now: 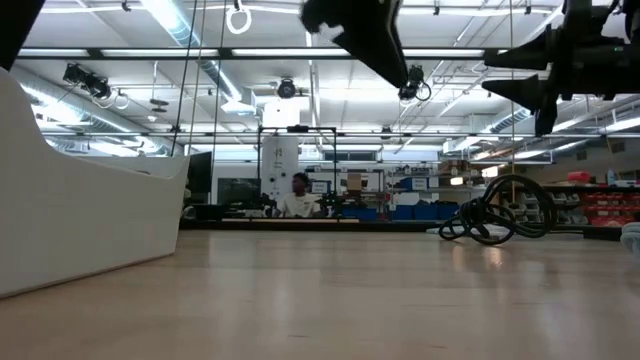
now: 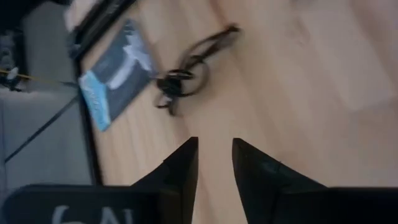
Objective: Pick and place USB-C Cables
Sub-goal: Put the black charger cable into the white bin
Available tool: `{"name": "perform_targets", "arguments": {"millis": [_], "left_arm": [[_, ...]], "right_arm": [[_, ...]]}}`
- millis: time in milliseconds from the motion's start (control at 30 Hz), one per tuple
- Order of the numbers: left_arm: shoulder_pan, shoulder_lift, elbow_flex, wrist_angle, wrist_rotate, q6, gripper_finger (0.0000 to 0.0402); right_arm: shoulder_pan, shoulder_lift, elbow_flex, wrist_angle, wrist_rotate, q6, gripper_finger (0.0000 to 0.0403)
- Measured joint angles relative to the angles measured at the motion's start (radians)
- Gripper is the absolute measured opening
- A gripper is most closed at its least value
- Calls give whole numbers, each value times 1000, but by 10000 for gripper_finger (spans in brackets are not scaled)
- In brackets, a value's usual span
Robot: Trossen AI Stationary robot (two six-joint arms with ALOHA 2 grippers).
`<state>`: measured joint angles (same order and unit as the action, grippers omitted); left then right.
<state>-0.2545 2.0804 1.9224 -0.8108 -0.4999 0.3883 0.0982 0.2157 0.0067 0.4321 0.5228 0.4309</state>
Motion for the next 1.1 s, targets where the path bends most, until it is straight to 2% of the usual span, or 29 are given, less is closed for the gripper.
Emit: {"name": "perform_targets", "arguments": {"millis": [67,233,367,500,733,1000,1100], "left_arm": [[-25,0,0,-56,1,-35,90],[-85,0,0,-195,2,-85,62],[-103,-11,-74,-215,1,-88,49],[-91,-47,-184,-211,-4,-96,42],[-83,-164,-366,-92,0,-119,41],[-59,-361,-560,78,2,-119,41],[-50,-430,-623,93,11,-109,41]], "right_arm": [[0,2,0,-8,-18,66,176],[6,55,0,-14,-164,182,176],[23,160,24,-29,-112,220,175],[33,301,105,-30,-96,185,173],[32,528,273,-171,-98,140,172],[34,750,490,-482,-88,253,172],[39,828,566,-588,-56,296,172]]}}
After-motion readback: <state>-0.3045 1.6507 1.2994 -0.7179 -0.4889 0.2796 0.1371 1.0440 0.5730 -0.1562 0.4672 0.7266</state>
